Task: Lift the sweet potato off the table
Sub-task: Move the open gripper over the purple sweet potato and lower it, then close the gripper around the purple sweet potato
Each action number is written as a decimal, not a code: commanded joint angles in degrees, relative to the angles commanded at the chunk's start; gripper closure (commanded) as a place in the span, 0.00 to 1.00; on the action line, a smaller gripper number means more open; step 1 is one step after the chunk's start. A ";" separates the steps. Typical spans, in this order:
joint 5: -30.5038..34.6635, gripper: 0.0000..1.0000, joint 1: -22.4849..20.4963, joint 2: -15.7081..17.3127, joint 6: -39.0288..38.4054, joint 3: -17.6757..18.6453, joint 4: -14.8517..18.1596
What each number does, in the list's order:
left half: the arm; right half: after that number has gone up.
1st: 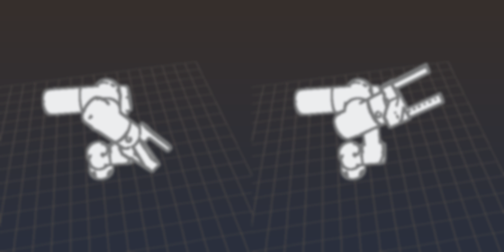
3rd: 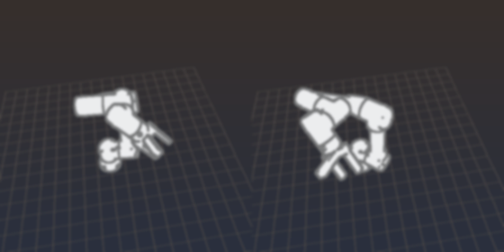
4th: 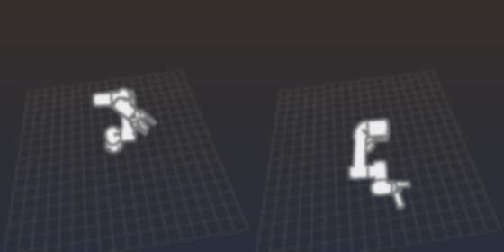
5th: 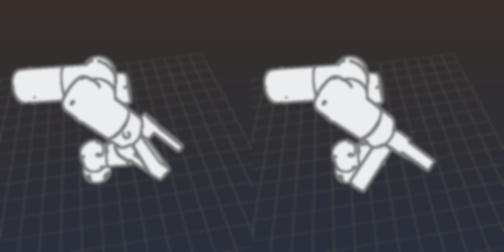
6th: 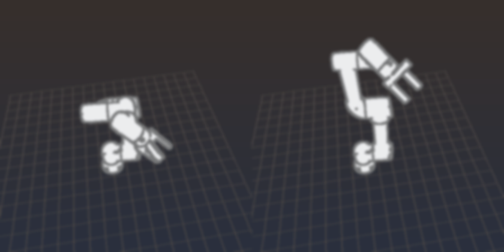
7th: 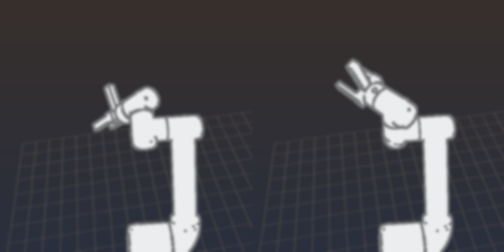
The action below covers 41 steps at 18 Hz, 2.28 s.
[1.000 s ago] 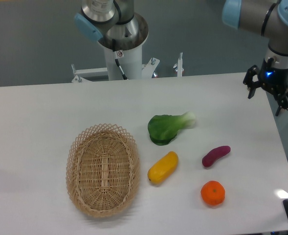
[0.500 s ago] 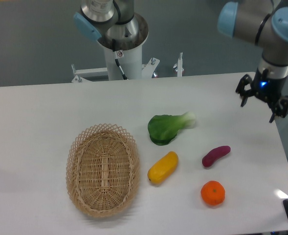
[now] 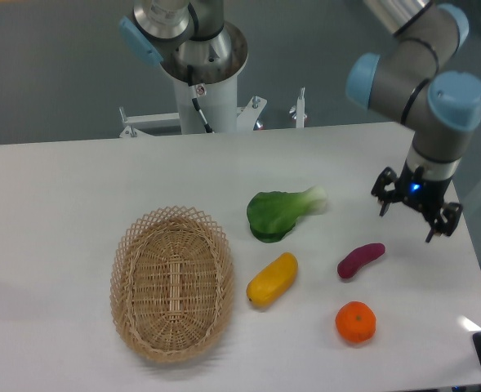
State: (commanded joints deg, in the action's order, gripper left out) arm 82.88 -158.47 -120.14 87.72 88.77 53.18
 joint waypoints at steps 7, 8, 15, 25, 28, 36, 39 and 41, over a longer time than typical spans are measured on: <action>0.52 0.00 3.96 -3.69 -2.37 0.26 -3.96; 0.70 0.00 4.05 -3.78 -2.29 0.70 -4.31; 1.76 0.00 4.23 -3.43 -2.02 3.25 -5.28; 3.96 0.00 5.28 -3.35 -3.16 5.80 -7.21; 3.96 0.46 5.28 -3.26 -3.16 5.71 -7.21; 3.96 0.67 5.19 -2.38 -2.55 5.28 -7.13; 3.87 0.67 5.02 -1.68 -2.81 4.75 -7.04; 3.17 0.67 4.84 0.51 -3.08 4.05 -6.69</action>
State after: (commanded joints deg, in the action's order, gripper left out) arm 86.05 -153.63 -119.63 84.64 92.82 46.49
